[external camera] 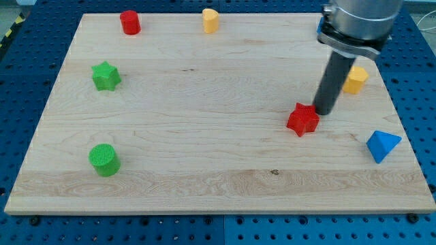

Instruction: Push the red star towards bottom center

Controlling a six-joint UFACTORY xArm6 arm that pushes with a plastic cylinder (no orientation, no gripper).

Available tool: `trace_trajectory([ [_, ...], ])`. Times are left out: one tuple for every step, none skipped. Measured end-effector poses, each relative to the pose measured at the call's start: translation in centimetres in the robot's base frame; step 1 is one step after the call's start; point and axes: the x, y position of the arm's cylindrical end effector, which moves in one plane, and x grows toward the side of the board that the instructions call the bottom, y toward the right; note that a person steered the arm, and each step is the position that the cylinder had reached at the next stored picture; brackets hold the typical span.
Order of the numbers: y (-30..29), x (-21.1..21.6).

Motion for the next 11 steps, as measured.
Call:
trace_trajectory([
  [-3.1, 1.5],
  [-8.1, 0.4],
  [-12.2, -1.9],
  [-13.7, -0.3],
  [-10.8, 0.0],
  [-7.3, 0.2],
  [-4.9, 1.6],
  [-9.2, 2.6],
  [-14.0, 2.0],
  [-16.7, 1.2],
  [-16.5, 2.0],
])
